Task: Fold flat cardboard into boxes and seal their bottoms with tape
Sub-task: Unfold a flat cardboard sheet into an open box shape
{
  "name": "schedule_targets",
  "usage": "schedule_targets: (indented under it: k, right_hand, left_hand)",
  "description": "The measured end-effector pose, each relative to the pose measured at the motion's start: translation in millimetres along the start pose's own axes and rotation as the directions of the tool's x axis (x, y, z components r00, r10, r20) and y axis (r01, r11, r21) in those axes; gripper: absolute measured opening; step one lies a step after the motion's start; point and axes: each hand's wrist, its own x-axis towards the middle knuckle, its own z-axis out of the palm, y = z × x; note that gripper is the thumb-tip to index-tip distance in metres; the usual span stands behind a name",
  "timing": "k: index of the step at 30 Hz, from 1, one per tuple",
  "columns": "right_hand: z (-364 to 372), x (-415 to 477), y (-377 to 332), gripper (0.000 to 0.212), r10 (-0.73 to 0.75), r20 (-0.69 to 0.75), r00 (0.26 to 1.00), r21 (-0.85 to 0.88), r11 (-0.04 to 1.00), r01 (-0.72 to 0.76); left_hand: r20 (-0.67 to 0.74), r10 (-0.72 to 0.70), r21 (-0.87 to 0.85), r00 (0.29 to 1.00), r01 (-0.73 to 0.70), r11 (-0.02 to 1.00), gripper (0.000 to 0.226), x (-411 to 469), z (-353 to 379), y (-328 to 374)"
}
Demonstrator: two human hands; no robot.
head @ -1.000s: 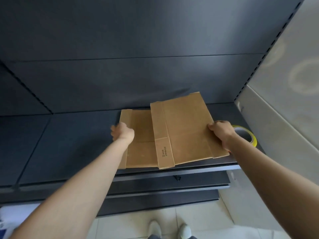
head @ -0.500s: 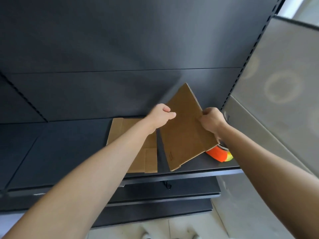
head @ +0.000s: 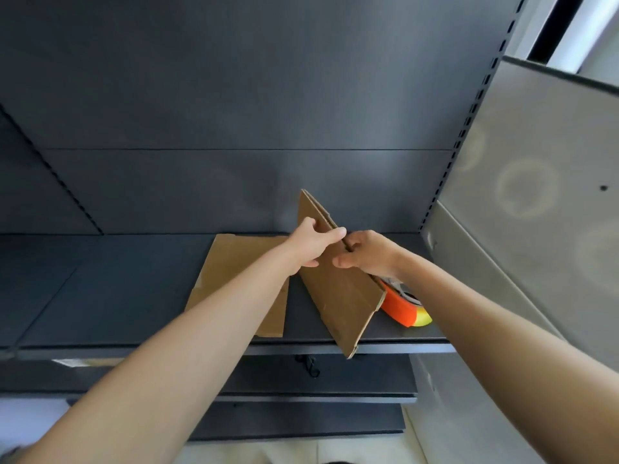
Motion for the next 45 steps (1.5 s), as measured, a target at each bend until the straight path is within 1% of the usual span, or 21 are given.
schedule_targets:
  k: [2, 4, 6, 7, 8, 10, 11, 13, 19, 21, 23, 26, 31, 33, 35, 36, 38, 39, 41, 43, 45]
  right_hand:
    - [-6.8, -4.3, 4.1, 0.054, 0.006, 0.143, 0.990, 0.094, 0.995, -0.020]
    - [-15.0, -8.9, 14.2, 0.053, -0.027, 0.295, 0.955, 0.338, 0.938, -0.078]
    - [-17.8, -4.1, 34.1, 0.049, -0.020, 0.264, 0.964, 0.515, 0.848, -0.123]
    - [-16.9, -0.2, 45.5, 0.043, 0.040, 0.186, 0.982, 0.489, 0.863, -0.128]
    - [-15.3, 4.2, 57.5, 0.038, 0.101, 0.100, 0.990, 0.369, 0.920, -0.131]
    - [-9.6, 9.3, 80.0, 0.034, 0.185, 0.027, 0.982, 0.001, 0.983, -0.185]
    - [-5.9, 10.1, 90.2, 0.035, 0.225, 0.020, 0.974, -0.144, 0.965, -0.220]
    - [-0.5, 7.3, 103.7, 0.045, 0.302, 0.039, 0.953, -0.312, 0.909, -0.275]
    - [15.4, 16.9, 124.5, 0.073, 0.407, 0.087, 0.909, -0.529, 0.792, -0.304]
    - [19.2, 30.2, 129.6, 0.070, 0.422, 0.084, 0.903, -0.524, 0.789, -0.320]
    - [19.7, 44.6, 134.2, 0.059, 0.436, 0.056, 0.898, -0.436, 0.820, -0.371]
    - [16.5, 57.9, 134.3, 0.059, 0.416, -0.048, 0.908, -0.336, 0.850, -0.406]
    - [6.2, 75.9, 128.3, 0.054, 0.259, -0.232, 0.937, -0.465, 0.817, -0.341]
    - [-1.1, 84.0, 118.0, 0.043, 0.215, -0.218, 0.952, -0.336, 0.899, -0.280]
    - [-9.7, 85.1, 96.7, 0.034, 0.163, -0.199, 0.966, -0.049, 0.983, -0.176]
    - [-15.8, 80.9, 82.4, 0.038, 0.137, -0.154, 0.978, 0.151, 0.982, -0.114]
    - [-31.8, 63.0, 52.0, 0.049, 0.049, 0.045, 0.998, 0.511, 0.857, -0.065]
    - [-39.9, 51.4, 39.3, 0.055, -0.015, 0.159, 0.987, 0.559, 0.825, -0.078]
    - [-49.4, 37.2, 26.1, 0.071, -0.122, 0.352, 0.928, 0.525, 0.846, -0.088]
    - [-50.7, 31.6, 21.8, 0.083, -0.120, 0.449, 0.886, 0.433, 0.896, -0.098]
    - [-46.8, 28.6, 17.9, 0.085, -0.078, 0.457, 0.886, 0.340, 0.936, -0.093]
  left_hand:
    - [-0.027, -0.033, 0.000, 0.999, 0.033, 0.999, 0.079, -0.3, 1.9, 2.9]
    - [-0.038, -0.073, -0.003, 0.997, 0.073, 0.997, 0.070, -0.4, 4.7, 6.8]
    - [-0.044, -0.108, -0.015, 0.993, 0.107, 0.994, 0.061, 0.2, 6.7, 11.6]
    - [-0.051, -0.123, -0.019, 0.991, 0.123, 0.992, 0.059, 1.0, 7.4, 13.7]
    - [-0.061, -0.138, -0.016, 0.989, 0.137, 0.990, 0.058, 1.1, 8.0, 15.5]
    - [-0.098, -0.158, 0.002, 0.982, 0.159, 0.987, 0.056, 2.0, 9.6, 17.9]
    - [-0.124, -0.158, 0.019, 0.980, 0.162, 0.987, 0.054, 2.6, 10.5, 18.8]
    - [-0.161, -0.133, 0.076, 0.978, 0.147, 0.986, 0.047, 2.6, 12.5, 20.5]
    - [-0.179, -0.029, 0.316, 0.983, 0.086, 0.945, 0.026, 3.7, 18.8, 31.2]
    - [-0.168, 0.006, 0.348, 0.986, 0.054, 0.936, 0.023, 3.9, 20.4, 34.1]
    - [-0.164, 0.038, 0.374, 0.986, 0.026, 0.927, 0.018, 4.2, 21.6, 35.9]
    - [-0.162, 0.032, 0.353, 0.986, 0.028, 0.935, 0.015, 5.3, 21.3, 35.1]
    - [-0.148, -0.017, 0.204, 0.989, 0.047, 0.978, 0.033, 9.5, 13.2, 31.6]
    - [-0.116, -0.038, 0.123, 0.993, 0.052, 0.991, 0.052, 10.6, 10.8, 32.5]
    - [-0.070, -0.061, 0.059, 0.996, 0.065, 0.996, 0.066, 11.1, 10.2, 34.0]
    - [-0.049, -0.072, 0.035, 0.996, 0.074, 0.997, 0.070, 11.7, 10.1, 34.4]
    - [-0.013, -0.092, 0.009, 0.996, 0.092, 0.996, 0.073, 13.0, 9.1, 35.1]
    - [0.003, -0.101, 0.001, 0.995, 0.101, 0.995, 0.072, 13.8, 8.1, 35.2]
    - [0.028, -0.118, -0.013, 0.993, 0.118, 0.993, 0.072, 15.4, 4.9, 34.9]
    - [0.050, -0.135, -0.035, 0.990, 0.137, 0.990, 0.074, 16.1, 1.0, 34.3]
    - [0.067, -0.156, -0.053, 0.986, 0.160, 0.986, 0.075, 16.7, -2.2, 33.4]
